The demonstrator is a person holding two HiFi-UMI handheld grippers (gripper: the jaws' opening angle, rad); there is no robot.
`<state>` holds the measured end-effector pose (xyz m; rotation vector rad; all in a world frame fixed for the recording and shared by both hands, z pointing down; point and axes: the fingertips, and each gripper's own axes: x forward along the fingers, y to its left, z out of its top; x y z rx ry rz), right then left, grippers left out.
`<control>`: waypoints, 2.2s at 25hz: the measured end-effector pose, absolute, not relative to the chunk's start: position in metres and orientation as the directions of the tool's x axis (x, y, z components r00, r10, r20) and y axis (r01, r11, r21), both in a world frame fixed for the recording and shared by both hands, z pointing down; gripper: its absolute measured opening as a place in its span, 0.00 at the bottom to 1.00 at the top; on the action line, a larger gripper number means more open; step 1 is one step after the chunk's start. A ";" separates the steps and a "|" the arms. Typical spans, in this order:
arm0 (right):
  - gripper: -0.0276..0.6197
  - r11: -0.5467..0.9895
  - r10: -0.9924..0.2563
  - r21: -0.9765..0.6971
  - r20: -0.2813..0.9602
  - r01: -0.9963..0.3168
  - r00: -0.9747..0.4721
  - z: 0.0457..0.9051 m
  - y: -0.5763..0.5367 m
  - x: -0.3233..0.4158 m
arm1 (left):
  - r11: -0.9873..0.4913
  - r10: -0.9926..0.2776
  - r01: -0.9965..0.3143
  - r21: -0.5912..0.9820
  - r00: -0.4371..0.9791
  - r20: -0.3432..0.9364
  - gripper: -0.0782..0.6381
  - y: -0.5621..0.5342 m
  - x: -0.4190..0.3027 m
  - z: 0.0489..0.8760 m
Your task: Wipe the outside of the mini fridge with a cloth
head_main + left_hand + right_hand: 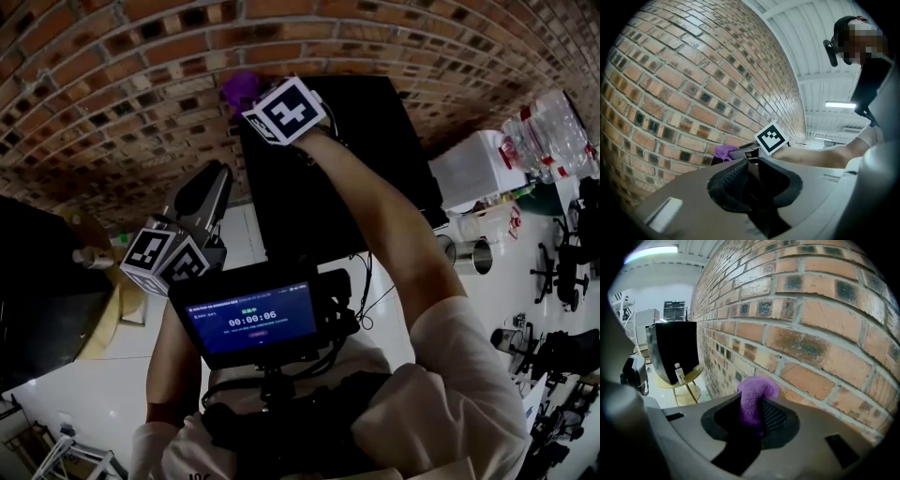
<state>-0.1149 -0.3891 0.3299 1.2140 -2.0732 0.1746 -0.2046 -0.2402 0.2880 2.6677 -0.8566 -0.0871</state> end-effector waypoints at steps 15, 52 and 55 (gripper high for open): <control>0.22 0.463 -0.739 0.262 0.642 -0.847 -0.205 0.327 -0.376 -0.044 | -0.770 -0.554 -0.520 0.369 0.832 0.019 0.18 -0.240 -0.182 0.274; 0.22 0.237 -0.748 0.297 0.664 -0.925 0.021 0.329 -0.333 0.180 | -0.800 -0.505 -0.498 0.334 0.860 0.071 0.18 -0.225 -0.125 0.261; 0.22 0.221 -0.744 0.320 0.666 -0.921 0.053 0.328 -0.328 0.195 | -0.797 -0.507 -0.502 0.337 0.858 0.078 0.18 -0.223 -0.125 0.261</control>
